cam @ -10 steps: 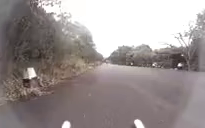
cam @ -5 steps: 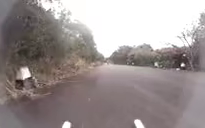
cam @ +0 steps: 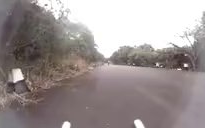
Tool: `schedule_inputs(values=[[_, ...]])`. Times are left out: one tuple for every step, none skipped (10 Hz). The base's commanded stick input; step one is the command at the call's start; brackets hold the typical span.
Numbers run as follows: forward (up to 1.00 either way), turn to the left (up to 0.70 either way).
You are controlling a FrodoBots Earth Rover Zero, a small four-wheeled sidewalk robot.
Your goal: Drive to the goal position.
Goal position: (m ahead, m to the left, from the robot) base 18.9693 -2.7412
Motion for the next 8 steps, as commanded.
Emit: schedule_inputs(values=[[0.5,-0.13],[0.5,0.0],[0.5,0.0],[0.5,0.0],[0.5,0.0],[0.5,0.0],[0.5,0.0],[0.5,0.0]])
